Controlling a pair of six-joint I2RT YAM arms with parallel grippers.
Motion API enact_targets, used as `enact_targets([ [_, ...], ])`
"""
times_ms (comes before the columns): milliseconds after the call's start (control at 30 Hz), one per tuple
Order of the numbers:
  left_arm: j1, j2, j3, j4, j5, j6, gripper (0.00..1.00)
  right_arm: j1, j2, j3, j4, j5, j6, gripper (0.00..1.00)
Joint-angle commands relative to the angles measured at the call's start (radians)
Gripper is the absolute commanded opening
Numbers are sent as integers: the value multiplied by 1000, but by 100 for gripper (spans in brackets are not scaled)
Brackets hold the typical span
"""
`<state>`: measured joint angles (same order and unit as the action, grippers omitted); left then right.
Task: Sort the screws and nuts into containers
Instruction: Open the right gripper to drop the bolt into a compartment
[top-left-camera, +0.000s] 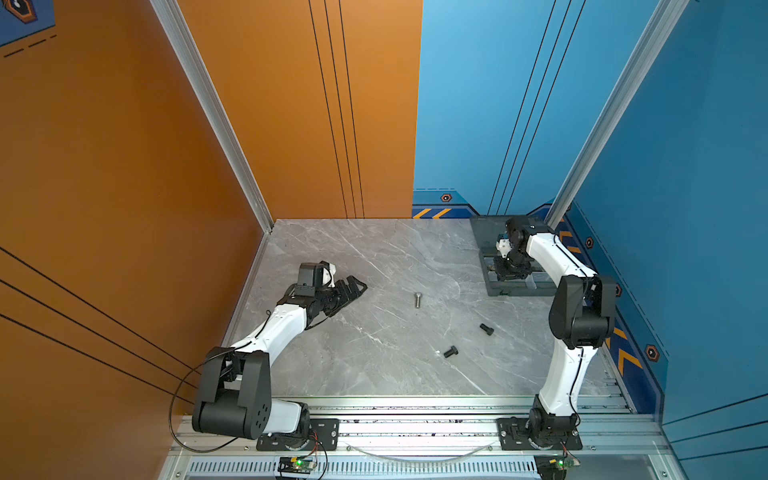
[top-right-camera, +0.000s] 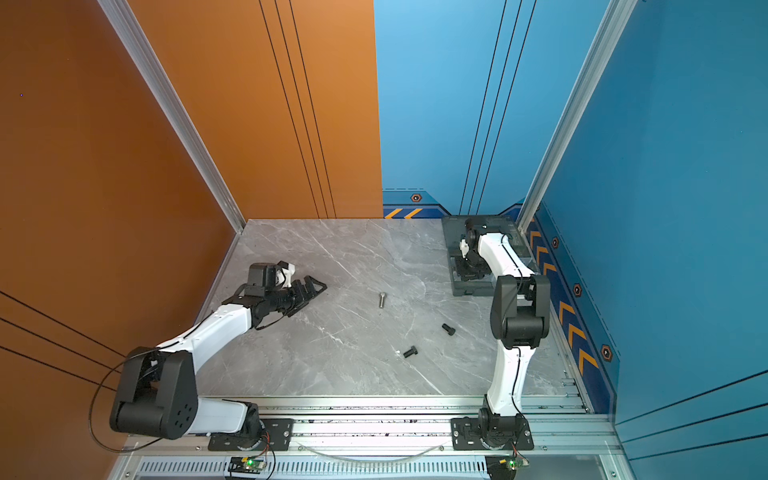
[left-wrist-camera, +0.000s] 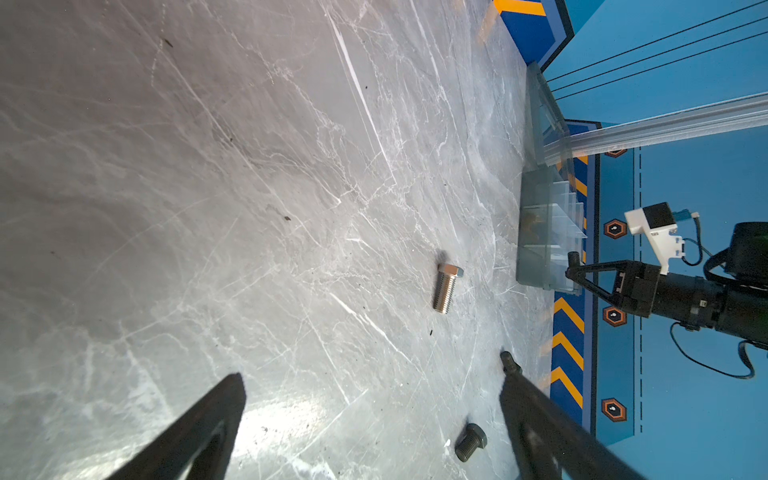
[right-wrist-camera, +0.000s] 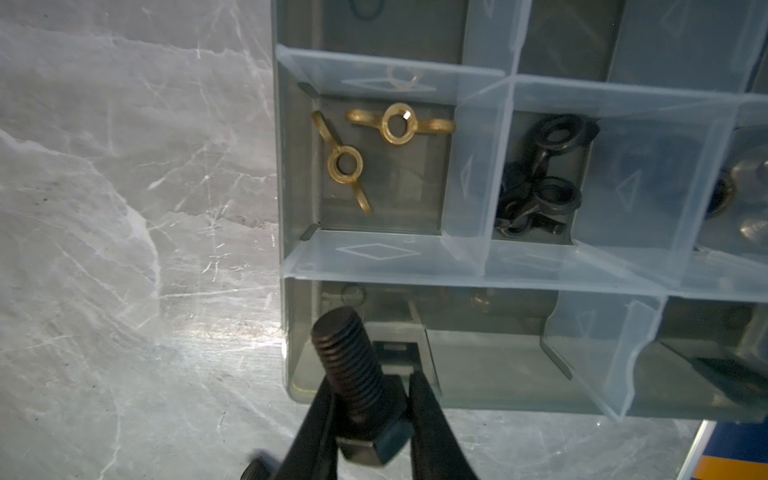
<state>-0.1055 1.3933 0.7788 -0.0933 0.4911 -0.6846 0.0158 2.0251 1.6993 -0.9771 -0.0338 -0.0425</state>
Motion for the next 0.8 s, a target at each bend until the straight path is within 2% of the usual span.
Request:
enact_targets([
  [0, 6, -23, -7, -4, 13, 7, 98, 3, 24, 30, -14, 40, 28, 16],
  [167, 6, -28, -6, -9, 11, 10, 98, 3, 38, 31, -13, 34, 33, 24],
  [333, 6, -30, -5, -9, 11, 9, 98, 4, 35, 36, -13, 29, 35, 40],
  [567, 6, -33, -3, -14, 6, 11, 98, 7, -43, 16, -14, -30, 36, 46],
  [767, 5, -28, 0, -9, 6, 7, 98, 55, -177, -107, -41, -80, 33, 48],
])
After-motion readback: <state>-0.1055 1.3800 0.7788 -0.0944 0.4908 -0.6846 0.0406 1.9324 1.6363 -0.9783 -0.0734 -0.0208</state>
